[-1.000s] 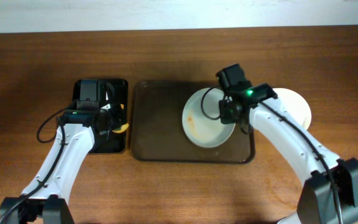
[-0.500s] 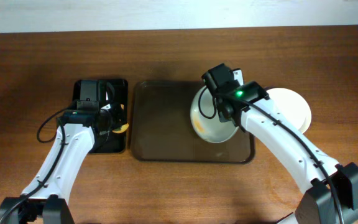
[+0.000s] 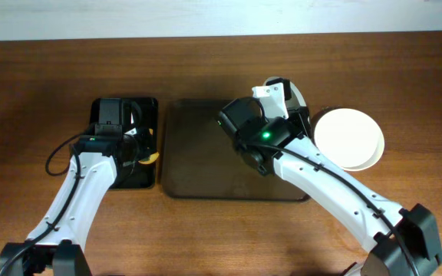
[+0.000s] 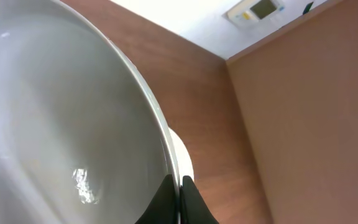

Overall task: Clean dirty plates on tray and stack at the side
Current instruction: 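Carry the last plate with the right gripper onto the stack at right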

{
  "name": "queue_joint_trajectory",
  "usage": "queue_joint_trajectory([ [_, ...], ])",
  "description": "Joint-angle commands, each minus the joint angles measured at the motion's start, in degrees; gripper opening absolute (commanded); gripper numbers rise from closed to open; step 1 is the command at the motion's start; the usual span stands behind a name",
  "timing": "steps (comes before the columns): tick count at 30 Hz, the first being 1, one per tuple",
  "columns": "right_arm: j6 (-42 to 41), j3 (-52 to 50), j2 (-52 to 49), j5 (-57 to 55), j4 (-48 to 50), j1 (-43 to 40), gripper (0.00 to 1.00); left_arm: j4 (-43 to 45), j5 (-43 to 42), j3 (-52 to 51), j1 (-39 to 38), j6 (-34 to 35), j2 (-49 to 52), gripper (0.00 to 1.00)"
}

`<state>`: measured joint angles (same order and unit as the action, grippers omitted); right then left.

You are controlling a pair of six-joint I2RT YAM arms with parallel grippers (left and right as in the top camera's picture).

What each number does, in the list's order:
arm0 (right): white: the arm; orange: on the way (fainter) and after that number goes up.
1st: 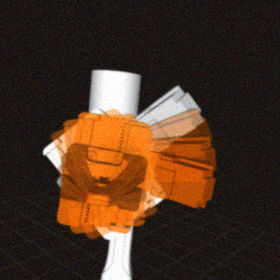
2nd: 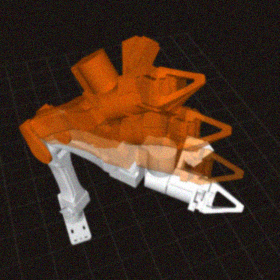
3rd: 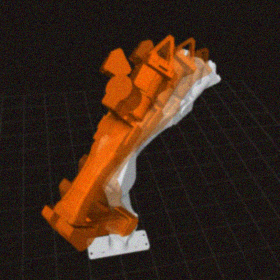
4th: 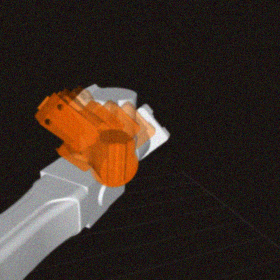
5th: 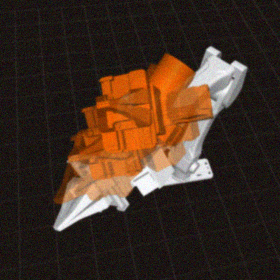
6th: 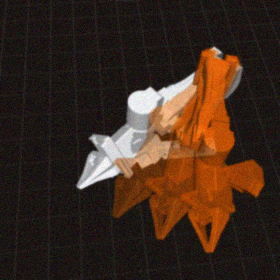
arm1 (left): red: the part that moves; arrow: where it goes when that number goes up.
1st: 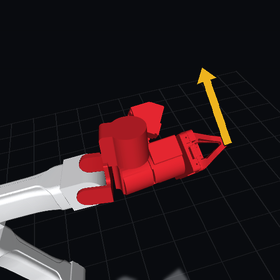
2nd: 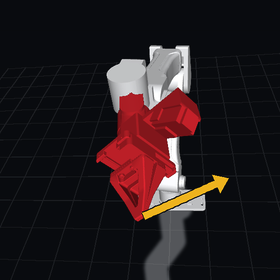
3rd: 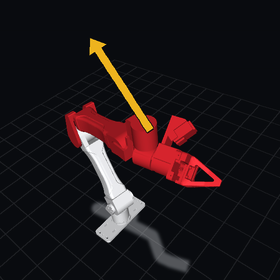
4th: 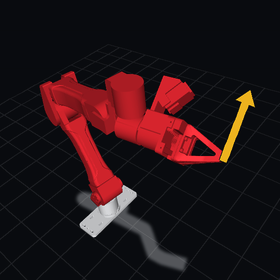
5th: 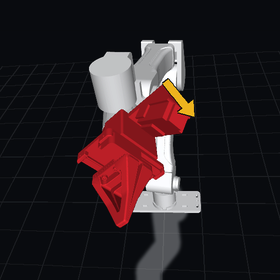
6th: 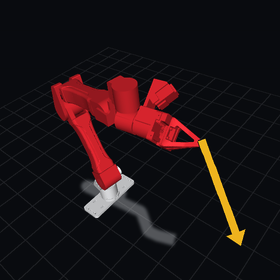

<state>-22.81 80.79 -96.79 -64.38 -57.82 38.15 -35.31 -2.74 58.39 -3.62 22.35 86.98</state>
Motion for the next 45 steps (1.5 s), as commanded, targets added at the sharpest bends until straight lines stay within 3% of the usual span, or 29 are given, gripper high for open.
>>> queue_joint_trajectory([
  [1, -5.07, 0.92, 2.91, 14.29, 0.17, -5.40, 0.04, 1.81, 2.62, 0.63, 0.00, -10.08, -0.83, 0.00],
  [4, -6.45, 0.92, 6.95, 26.21, 0.17, -13.20, 0.04, 4.87, 10.78, 0.52, 0.04, -17.25, 0.92, 0.00],
  [10, -5.22, 0.74, 11.63, 52.59, -2.01, -39.71, 0.04, 10.73, 13.22, 0.52, 0.11, -23.93, 10.08, 0.00],
  [14, -3.91, 0.74, 8.24, 58.42, -4.50, -54.25, 0.04, 13.25, 12.94, 0.52, 2.99, -23.91, 14.38, 0.00],
  [17, -2.95, -0.31, 5.60, 58.42, -4.42, -56.37, 0.04, 14.12, 8.59, 0.52, 3.72, -23.91, 16.17, 0.00],
  [18, -2.95, -0.50, 4.50, 58.62, -4.44, -56.54, 0.04, 14.36, 8.31, 0.52, 3.76, -23.91, 16.52, 0.22],
  [19, -2.95, -0.50, 3.82, 58.62, -4.46, -56.54, 0.13, 14.73, 8.33, 0.57, 3.76, -23.93, 16.50, 0.57],
  [20, -2.95, -0.50, 3.45, 58.86, -4.44, -56.54, 0.34, 14.60, 8.31, 0.94, 3.76, -23.91, 16.26, 0.59],
  [21, -2.93, -0.50, 3.45, 59.47, -4.48, -56.54, 0.41, 13.84, 8.26, 1.60, 3.76, -23.91, 15.78, 0.64],
  [24, 0.42, -0.50, 3.52, 64.35, -4.76, -56.54, 0.46, 12.26, 8.31, 3.85, 3.74, -23.91, 12.52, 0.67],
  [25, 5.05, -0.48, 3.69, 69.99, -4.79, -56.54, 0.45, 11.39, 8.31, 4.46, 3.80, -23.91, 9.88, 0.68],
  [28, 13.51, -0.48, 4.50, 82.31, -6.56, -55.76, 0.42, 8.24, 8.31, 4.46, 3.80, -23.89, 4.35, 0.67],
  [30, 16.85, -0.48, 5.14, 83.67, -9.46, -52.63, 0.43, 5.55, 8.26, 4.46, 3.80, -23.89, 2.64, 0.65],
  [31, 16.87, -0.50, 5.33, 83.67, -10.10, -50.62, 0.43, 4.81, 8.07, 4.44, 3.80, -23.87, 2.67, 0.55],
  [33, 16.81, -0.50, 5.46, 82.77, -9.92, -43.63, 0.44, 5.16, 8.04, 4.44, 3.80, -23.87, 3.54, 0.13],
  [34, 16.76, -0.50, 5.46, 81.83, -9.33, -40.48, 0.45, 5.75, 8.07, 4.44, 3.80, -23.85, 4.28, 0.02],
  [39, 16.31, -0.50, 5.44, 80.24, -7.72, -31.28, 0.45, 9.92, 7.87, 4.44, 3.80, -23.80, 11.56, 0.00],
  [45, 16.15, -0.50, 5.44, 80.24, -8.83, -30.27, 0.45, 11.41, 7.91, 4.44, 3.85, -23.02, 23.80, 0.00],
])
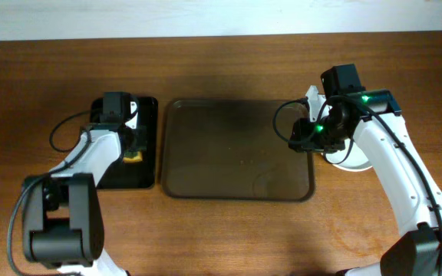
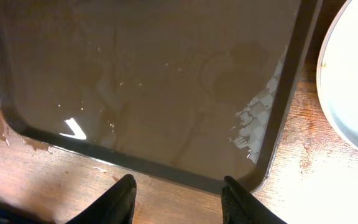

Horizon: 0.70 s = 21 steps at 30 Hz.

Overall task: Clean dirty plates on tray and stack at the side
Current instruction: 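Carry the last plate with the right gripper onto the stack at right, then lower the sponge into the black tray and open the left gripper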

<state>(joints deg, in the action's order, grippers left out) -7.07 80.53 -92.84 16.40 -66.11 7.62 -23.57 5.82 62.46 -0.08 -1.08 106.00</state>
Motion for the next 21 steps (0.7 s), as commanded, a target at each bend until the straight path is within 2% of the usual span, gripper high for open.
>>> queue_joint_trajectory([
  [1, 0.42, -0.24, 1.49, -0.55, -0.74, 0.24, 0.45, -0.42, -0.63, 0.37, 0.33, 0.39, 6.73, 0.00],
  [2, 0.42, -0.24, 1.49, -0.55, -0.83, 0.26, 0.45, -0.48, -0.28, 0.37, 0.42, 0.39, 7.80, 0.00],
  [3, 0.44, -0.24, 1.49, -0.55, -0.90, 0.26, 0.45, -0.50, -0.07, 0.37, 0.79, 0.42, 8.37, 0.19],
  [5, 0.42, -0.24, 1.49, -0.55, -0.98, 0.26, 0.45, -1.40, -0.48, 0.98, 1.11, 0.39, 7.41, 0.25],
  [6, 0.42, -0.24, 1.49, -0.55, -0.98, 0.26, 0.45, -2.36, -0.48, 1.92, 1.11, 0.39, 6.56, 0.34],
  [7, 0.42, -0.24, 1.49, -0.55, -0.98, 0.24, 0.45, -3.58, -0.52, 3.23, 1.11, 0.39, 5.29, 0.38],
  [8, 0.44, -0.24, 1.49, -0.55, -0.98, 0.24, 0.45, -5.22, -0.50, 4.79, 1.11, 0.37, 3.61, 0.48],
  [13, 0.42, -0.24, 1.49, -0.55, -0.96, 0.26, 0.45, -9.60, -1.01, 6.73, 1.11, 0.39, -2.64, 0.48],
  [17, 0.42, -0.24, 1.49, -0.55, -0.94, 0.24, 0.45, -14.97, -10.08, 4.46, 1.09, 0.42, -2.45, 0.33],
  [21, 0.42, -0.24, 1.51, -0.55, -0.96, 0.26, 0.45, -10.49, -8.94, -2.47, 1.11, 0.39, -2.40, 0.25],
])
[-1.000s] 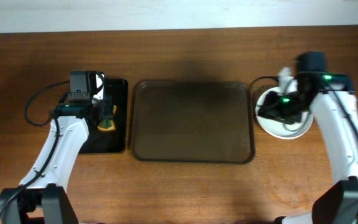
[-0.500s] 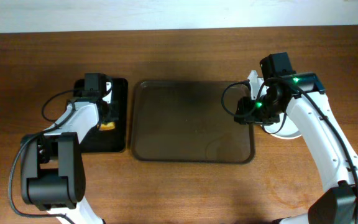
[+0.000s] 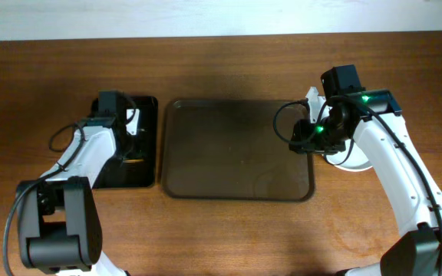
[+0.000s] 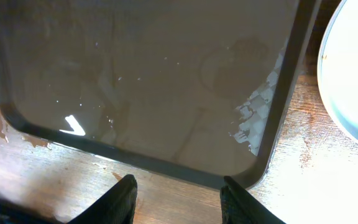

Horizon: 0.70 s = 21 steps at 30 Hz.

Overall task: Clean dirty plates on tray and stack at the side
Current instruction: 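Lower the sponge into the black tray and open the left gripper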

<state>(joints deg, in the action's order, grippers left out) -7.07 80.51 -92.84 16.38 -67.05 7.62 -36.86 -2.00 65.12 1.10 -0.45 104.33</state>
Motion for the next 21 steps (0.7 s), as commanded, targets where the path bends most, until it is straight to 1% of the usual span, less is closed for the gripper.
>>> queue_joint_trajectory([
  [1, 0.42, -0.22, 1.49, -0.50, -0.04, 0.26, 0.45, 5.90, -0.37, -7.13, -0.07, -0.24, -0.61, 0.25],
  [4, 0.39, -0.22, 1.51, -0.48, -0.24, 0.26, 0.45, 12.76, 3.15, -11.02, -0.07, 1.31, 0.24, 0.27],
  [5, 0.39, -0.22, 1.51, -0.48, -0.28, 0.26, 0.44, 15.08, 3.30, -11.98, -0.07, 1.31, 0.33, 0.32],
  [7, 0.39, -0.22, 1.51, -0.46, -0.28, 0.26, 0.45, 16.22, 3.23, -11.54, -0.07, 1.29, 0.13, 0.48],
  [9, 0.39, -0.22, 1.51, -0.48, -0.28, 0.26, 0.45, 13.94, 3.23, -9.29, -0.07, 1.27, -0.96, 0.51],
  [10, 0.39, -0.22, 1.51, -0.48, -0.26, 0.26, 0.44, 12.39, 3.23, -7.91, -0.07, 1.27, -2.40, 0.55],
  [12, 0.42, -0.22, 1.51, -0.50, -0.24, 0.26, 0.44, 8.63, 2.82, -4.96, -0.09, 1.25, -8.85, 0.58],
  [14, 0.44, -0.22, 1.49, -0.52, -0.22, 0.26, 0.44, 7.21, 2.60, -4.50, -0.17, 1.27, -12.83, 0.61],
  [15, 0.50, -0.20, 1.51, -0.55, 0.00, 0.24, 0.44, 6.03, 1.68, -4.52, -0.20, 1.27, -15.41, 0.64],
  [16, 0.94, -0.20, 1.60, -0.59, 1.31, 0.26, 0.44, 4.24, 0.15, -4.52, -0.20, 1.25, -17.86, 0.63],
  [17, 1.07, -0.20, 1.75, -2.56, 2.86, 0.26, 0.45, 2.14, -0.17, -4.52, -0.22, 1.18, -20.11, 0.62],
  [18, 1.05, -0.11, 2.05, -5.90, 4.74, 0.24, 0.47, 1.25, -0.17, -4.52, -0.22, 0.33, -20.85, 0.63],
  [19, 1.05, 0.09, 2.32, -8.04, 5.64, 0.24, 0.50, 0.70, -0.20, -4.52, -0.22, 0.37, -20.90, 0.70],
  [20, 1.03, 0.20, 2.60, -9.25, 5.90, 0.24, 0.61, -0.22, -0.20, -4.52, -0.22, 0.39, -20.90, 0.80],
  [21, 0.85, 0.17, 3.26, -10.21, 5.79, 0.24, 0.99, -2.14, -0.20, -4.52, -0.22, 1.20, -20.90, 0.91],
])
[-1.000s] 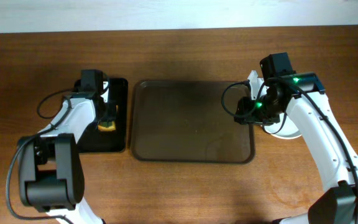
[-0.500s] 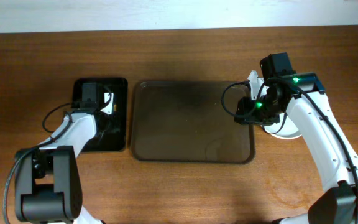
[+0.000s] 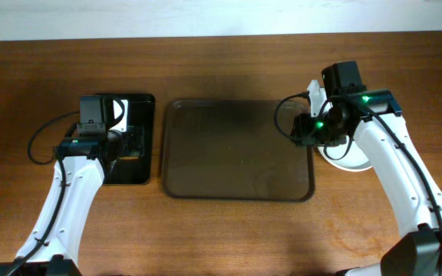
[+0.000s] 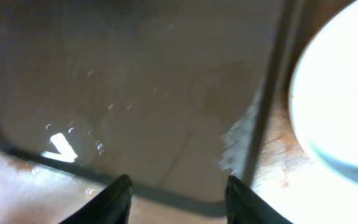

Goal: Clean dirty plates on tray and stack at the side

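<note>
The brown tray [image 3: 236, 149] lies in the middle of the table with no plates on it, only wet smears [image 4: 166, 112]. A stack of white plates [image 3: 350, 161] sits just right of the tray, half hidden under my right arm; its rim shows as a white plate [image 4: 337, 106]. My right gripper [image 3: 304, 130] hangs open over the tray's right corner, its fingers [image 4: 120, 196] wide apart with nothing between them [image 4: 180, 194]. My left gripper [image 3: 131, 142] is over the black bin [image 3: 125, 172]; its jaws cannot be made out.
The black bin stands left of the tray, with a white patch [image 3: 119, 112] at its far end. Bare wooden table [image 3: 221, 230] lies in front of the tray. A pale wall edge [image 3: 206, 15] runs along the back.
My right gripper stays open but has shifted slightly, so the white plates fill more of the blurred wrist view. My left arm has swung outward to the left, its gripper still over the black bin.
At first my right gripper was shut on a white plate's rim, held over the tray's right side next to another plate. Then the plate lay on the stack right of the tray and the gripper was open. The left gripper stayed at the black bin throughout.
</note>
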{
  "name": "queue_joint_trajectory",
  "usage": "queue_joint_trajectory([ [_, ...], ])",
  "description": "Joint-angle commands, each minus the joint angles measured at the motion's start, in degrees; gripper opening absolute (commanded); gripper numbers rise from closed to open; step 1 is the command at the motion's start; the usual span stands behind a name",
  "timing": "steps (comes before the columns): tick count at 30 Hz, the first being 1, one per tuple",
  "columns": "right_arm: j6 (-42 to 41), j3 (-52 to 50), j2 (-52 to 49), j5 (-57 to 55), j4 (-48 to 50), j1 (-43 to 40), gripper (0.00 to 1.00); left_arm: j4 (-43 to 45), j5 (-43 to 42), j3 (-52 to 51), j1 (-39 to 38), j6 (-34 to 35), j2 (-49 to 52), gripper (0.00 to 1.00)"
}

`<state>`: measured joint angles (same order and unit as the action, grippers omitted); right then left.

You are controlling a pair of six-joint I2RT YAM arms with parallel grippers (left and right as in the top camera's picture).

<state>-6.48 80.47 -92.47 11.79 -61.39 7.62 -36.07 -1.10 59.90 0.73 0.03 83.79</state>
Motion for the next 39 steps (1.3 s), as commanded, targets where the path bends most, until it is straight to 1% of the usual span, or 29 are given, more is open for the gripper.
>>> queue_joint_trajectory([
  [1, 0.24, 0.22, 3.63, -5.77, -0.39, 0.24, 0.98, -5.27, -1.11, 0.70, 0.15, 2.34, -0.37, 1.00],
  [2, 0.02, 0.22, 5.38, -6.51, -1.77, 0.24, 0.98, -9.75, -1.44, 0.70, 0.20, 3.82, -0.37, 1.00],
  [4, 0.02, 0.15, 8.09, -6.60, -3.80, 0.24, 0.98, -15.89, -2.99, 0.70, 0.20, 3.80, -0.39, 1.00],
  [6, -1.81, -0.55, 11.39, -8.81, -5.22, 0.24, 0.98, -19.15, -4.15, 0.68, 0.20, 3.80, -0.55, 1.00],
  [7, -2.16, -2.38, 15.34, -9.29, -4.76, 0.24, 0.98, -20.87, -4.31, 0.55, 0.17, 3.17, -1.18, 1.00],
  [10, -2.80, -9.62, 25.00, -9.31, -0.96, 0.24, 0.98, -20.11, -5.11, -1.36, 0.17, 2.67, -4.96, 1.00],
  [12, -2.99, -17.09, 33.75, -9.33, 3.21, 0.24, 0.98, -17.66, -6.67, -4.17, 0.17, 1.42, -11.10, 1.00],
  [14, -3.02, -23.17, 41.90, -9.51, 5.07, 0.24, 0.98, -15.17, -6.67, -8.15, 0.17, 1.42, -20.46, 1.00],
  [16, -2.97, -25.57, 47.58, -9.51, 4.00, 0.24, 0.98, -12.76, -6.67, -11.87, 0.17, 1.49, -29.75, 1.00],
  [19, -2.97, -25.62, 50.07, -9.49, 3.02, 0.26, 0.98, -12.13, -6.62, -14.05, 0.17, 1.49, -39.10, 1.00],
  [21, -2.99, -25.62, 49.62, -9.49, 2.97, 0.24, 0.98, -12.17, -6.64, -14.05, 0.17, 1.49, -42.60, 1.00],
  [31, -2.99, -25.64, 42.69, -9.51, 2.95, 0.24, 0.98, -12.20, -6.64, -14.05, 0.17, 1.49, -43.78, 1.00],
  [33, -2.97, -25.75, 43.50, -9.51, 2.93, 0.26, 0.98, -12.20, -6.64, -14.05, 0.17, 1.49, -43.78, 1.00],
  [34, -0.79, -25.88, 45.03, -12.26, 2.95, 0.24, 0.98, -12.20, -6.64, -14.05, 0.17, 1.49, -43.78, 1.00],
  [36, 0.31, -27.45, 51.65, -14.88, 4.79, 0.24, 0.98, -12.20, -6.62, -14.05, 0.17, 1.49, -43.78, 1.00],
  [38, 3.32, -32.28, 59.30, -15.08, 11.06, 0.24, 0.98, -12.20, -6.62, -14.05, 0.17, 1.49, -43.78, 1.00],
  [39, 3.28, -38.84, 66.71, -15.30, 17.40, -0.17, 0.98, -12.20, -6.64, -14.05, 0.20, 1.49, -43.78, 1.00],
])
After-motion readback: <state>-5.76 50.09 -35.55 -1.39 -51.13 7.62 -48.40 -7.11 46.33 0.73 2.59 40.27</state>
